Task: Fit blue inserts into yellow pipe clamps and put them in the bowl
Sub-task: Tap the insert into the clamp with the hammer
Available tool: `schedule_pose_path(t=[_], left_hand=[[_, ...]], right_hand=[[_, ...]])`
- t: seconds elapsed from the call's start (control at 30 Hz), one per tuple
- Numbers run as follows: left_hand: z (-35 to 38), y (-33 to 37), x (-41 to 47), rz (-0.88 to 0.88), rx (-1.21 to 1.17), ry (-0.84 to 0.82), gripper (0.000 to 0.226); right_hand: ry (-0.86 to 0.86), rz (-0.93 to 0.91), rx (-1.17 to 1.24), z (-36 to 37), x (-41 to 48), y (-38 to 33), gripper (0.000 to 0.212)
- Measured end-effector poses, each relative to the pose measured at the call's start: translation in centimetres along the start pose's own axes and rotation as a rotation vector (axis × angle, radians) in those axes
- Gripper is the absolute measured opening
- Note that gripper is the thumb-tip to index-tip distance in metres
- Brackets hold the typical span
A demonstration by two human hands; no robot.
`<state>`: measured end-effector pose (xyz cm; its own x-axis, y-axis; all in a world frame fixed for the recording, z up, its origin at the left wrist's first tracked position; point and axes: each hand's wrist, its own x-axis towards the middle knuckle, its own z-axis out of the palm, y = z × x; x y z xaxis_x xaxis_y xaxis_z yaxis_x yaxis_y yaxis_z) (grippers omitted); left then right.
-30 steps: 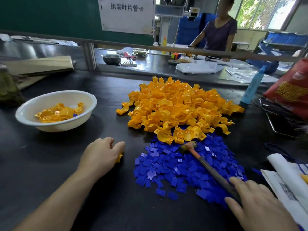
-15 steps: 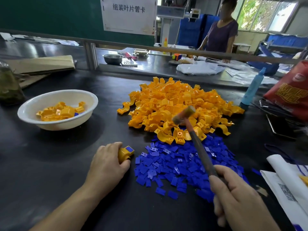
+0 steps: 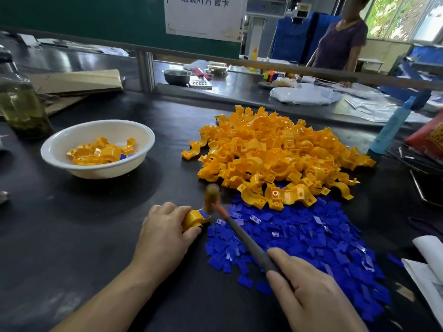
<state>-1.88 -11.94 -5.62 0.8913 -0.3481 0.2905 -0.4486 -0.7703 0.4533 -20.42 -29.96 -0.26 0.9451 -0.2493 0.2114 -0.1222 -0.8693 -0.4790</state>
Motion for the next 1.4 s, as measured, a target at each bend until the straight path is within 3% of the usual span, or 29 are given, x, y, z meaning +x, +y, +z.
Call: schedule_pose_path(t=[0.1,0.3,0.5,0.67,0.8,0.93,1.0,1.07,1.17,1.27,1.33,1.4], left_hand=[[0.0,-0.1,0.1,0.002,0.001,-0.006,0.05],[0.2,0.0,0.1,-0.006,0.011,-0.012,0.05],[0.1,0.0,0.1,0.0,0.012,-0.005,0.047],[0.2,0.0,0.1,-0.002,0.016,0.004,0.045],[0.1,-0.1,0.1,-0.006,0.006,-0.02,0.046],[0.1,0.0,0.2,-0.005,0.025,-0.017,0.047],[0.1,-0.1,0.2,-0.01,0.019,-0.011,0.047],[0.2,0.0,0.1,-0.018,0.005,0.0,0.045],[0.2,0.0,0.1,-0.033,0.009,-0.01,0.044],[-0.3,0.2,0.2,-0.056,0.009,-0.055,0.042],[-1.2,0.3,0.7,-0.165,-0.184,-0.076,0.033],[-3.0,0.4,2.0,-0.414,-0.738,-0.084,0.022]], right_hand=[[-0.043,0.04,-0.044,-0.2,0.2,0.5,0.039],[0.027,0.01,-0.008,0.3,-0.4,0.3,0.045],[-0.102,0.003,-0.039,-1.5,1.4,0.1,0.034],[0.069,-0.071,-0.024,0.0,1.3,-0.4,0.035],[-0.075,0.021,-0.085,0.3,1.8,-1.0,0.04],[-0.002,0.052,0.008,-0.8,1.3,-0.4,0.038],[0.042,0.011,-0.071,-0.9,0.5,0.1,0.038],[0.19,-0.005,-0.138,-1.3,-0.3,1.2,0.039],[0.342,-0.018,-0.247,-2.1,-1.1,3.0,0.021],[0.35,0.114,-0.257,-3.1,-1.8,5.3,0.036],[0.366,0.183,-0.276,-3.6,-2.2,6.8,0.041],[0.343,0.25,-0.297,-4.1,-2.3,8.2,0.043]])
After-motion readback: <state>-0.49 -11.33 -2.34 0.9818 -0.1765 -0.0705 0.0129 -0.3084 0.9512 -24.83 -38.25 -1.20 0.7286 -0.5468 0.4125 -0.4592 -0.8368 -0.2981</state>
